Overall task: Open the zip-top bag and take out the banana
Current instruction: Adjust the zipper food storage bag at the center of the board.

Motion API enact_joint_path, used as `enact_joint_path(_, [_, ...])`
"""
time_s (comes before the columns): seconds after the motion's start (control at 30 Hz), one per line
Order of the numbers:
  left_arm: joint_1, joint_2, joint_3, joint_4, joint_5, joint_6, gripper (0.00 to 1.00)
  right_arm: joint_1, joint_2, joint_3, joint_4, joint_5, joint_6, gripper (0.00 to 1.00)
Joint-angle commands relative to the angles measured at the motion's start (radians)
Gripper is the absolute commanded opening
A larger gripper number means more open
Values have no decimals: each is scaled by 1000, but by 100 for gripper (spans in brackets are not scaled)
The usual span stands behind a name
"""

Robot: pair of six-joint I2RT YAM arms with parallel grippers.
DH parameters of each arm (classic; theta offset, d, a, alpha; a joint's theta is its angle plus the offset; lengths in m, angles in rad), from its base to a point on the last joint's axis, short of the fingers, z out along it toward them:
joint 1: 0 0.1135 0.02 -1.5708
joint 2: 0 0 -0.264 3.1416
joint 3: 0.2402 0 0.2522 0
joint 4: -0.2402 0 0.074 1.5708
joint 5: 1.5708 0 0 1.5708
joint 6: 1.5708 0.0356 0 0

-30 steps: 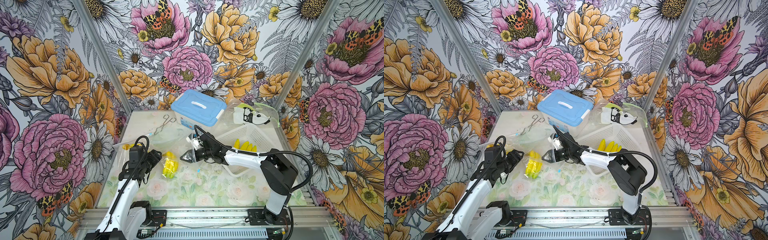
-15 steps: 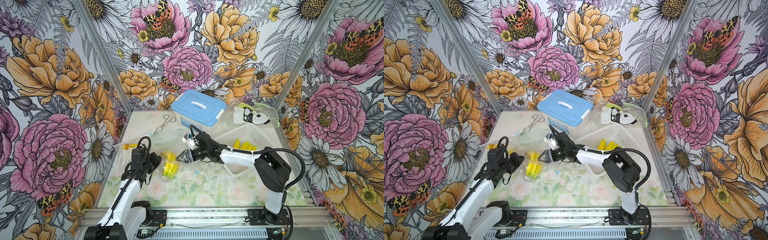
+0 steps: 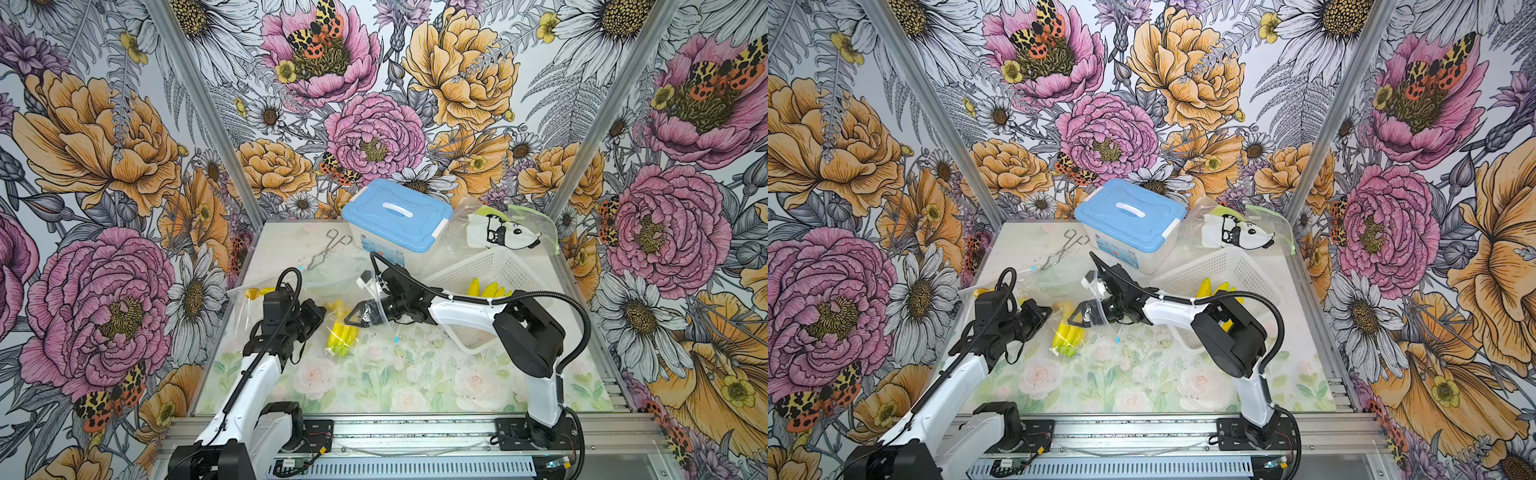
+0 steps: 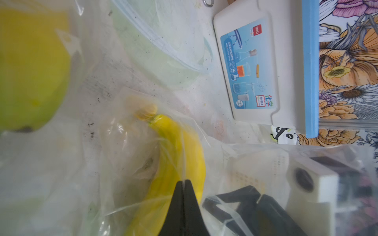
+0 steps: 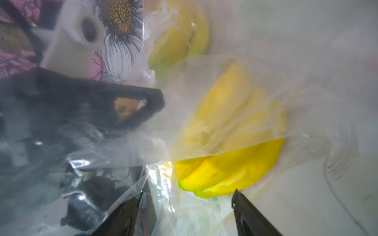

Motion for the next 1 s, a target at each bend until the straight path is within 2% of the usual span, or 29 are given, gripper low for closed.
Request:
enact_joint_path(0.0, [-8, -38, 89, 2, 47, -25, 0, 3, 15, 6, 21, 21, 24, 76])
enact_joint_path(0.1, [-28, -52, 123, -15, 61, -60, 0, -1, 11, -7, 86, 18, 56, 76])
enact_joint_path(0.23, [-131, -72, 193, -56, 17, -85, 0, -7, -8, -28, 144, 30, 89, 77])
enact_joint_path(0.3, [-196, -62, 225, -79, -15, -89, 0, -8, -16, -45, 170, 37, 107, 82])
enact_joint_path(0.37, [-256, -40, 244, -100, -63, -41, 0, -9, -26, -62, 207, 40, 128, 89])
enact_joint_path(0.4, [-258, -28, 242, -125, -63, -37, 0, -8, -30, -70, 225, 44, 142, 96])
enact_joint_path(0.43, [-247, -22, 230, -116, -37, -60, 0, -9, -32, -74, 237, 46, 155, 100])
enact_joint_path(0.53, [-245, -63, 236, -113, -66, -76, 0, -10, -48, -97, 264, 56, 173, 99])
enact_joint_path(0.8, [-92, -122, 276, -166, -7, -84, 0, -25, -107, -219, 442, 96, 257, 99])
enact_joint_path(0.87, [-88, -123, 267, -170, 7, -93, 0, -35, -116, -257, 550, 105, 317, 99])
enact_joint_path(0.97, [-95, -143, 227, -166, 5, -127, 0, -34, -105, -256, 607, 71, 348, 100])
